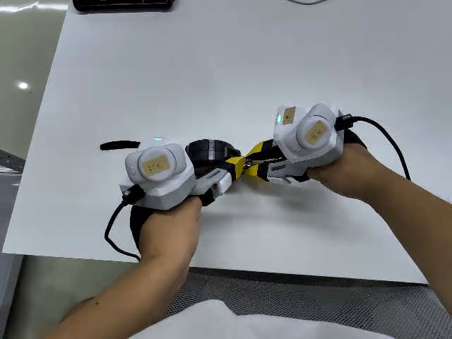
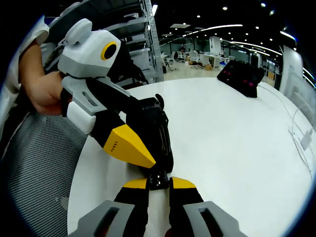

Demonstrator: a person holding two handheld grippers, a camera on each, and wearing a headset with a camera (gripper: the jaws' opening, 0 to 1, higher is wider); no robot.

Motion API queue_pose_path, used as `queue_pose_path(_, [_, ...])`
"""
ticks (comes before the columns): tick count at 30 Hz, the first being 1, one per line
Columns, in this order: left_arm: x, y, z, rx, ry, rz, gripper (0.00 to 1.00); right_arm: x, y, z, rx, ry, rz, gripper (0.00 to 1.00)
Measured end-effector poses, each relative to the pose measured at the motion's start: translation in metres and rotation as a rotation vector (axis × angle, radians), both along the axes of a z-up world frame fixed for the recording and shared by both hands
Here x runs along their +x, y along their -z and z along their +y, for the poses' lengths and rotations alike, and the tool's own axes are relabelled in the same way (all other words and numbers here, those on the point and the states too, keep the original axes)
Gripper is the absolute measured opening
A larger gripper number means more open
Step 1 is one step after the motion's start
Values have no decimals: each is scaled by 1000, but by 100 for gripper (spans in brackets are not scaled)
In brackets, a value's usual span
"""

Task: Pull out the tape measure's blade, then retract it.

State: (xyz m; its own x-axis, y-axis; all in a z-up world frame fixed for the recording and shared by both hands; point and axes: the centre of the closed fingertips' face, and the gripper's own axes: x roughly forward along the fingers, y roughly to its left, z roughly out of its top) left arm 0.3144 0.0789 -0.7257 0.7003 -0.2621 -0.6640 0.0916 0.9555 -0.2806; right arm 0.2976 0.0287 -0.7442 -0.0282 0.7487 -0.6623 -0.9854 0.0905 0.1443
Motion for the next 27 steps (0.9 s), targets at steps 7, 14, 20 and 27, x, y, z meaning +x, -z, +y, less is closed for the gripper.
queue_pose_path(7, [0, 0, -1, -1, 6, 5, 61, 3, -3, -2, 2, 9, 3, 15])
queue_pose_path(14, [-2, -2, -1, -3, 21, 3, 60, 2, -5, -5, 5, 11, -5, 16])
queue_pose_path(20, [-3, -9, -3, 24, 80, -32, 63, 4, -13, -11, 14, 30, -17, 23])
queue_pose_path(27, [-3, -12, -2, 28, 97, -41, 65, 5, -17, -15, 15, 53, -15, 27])
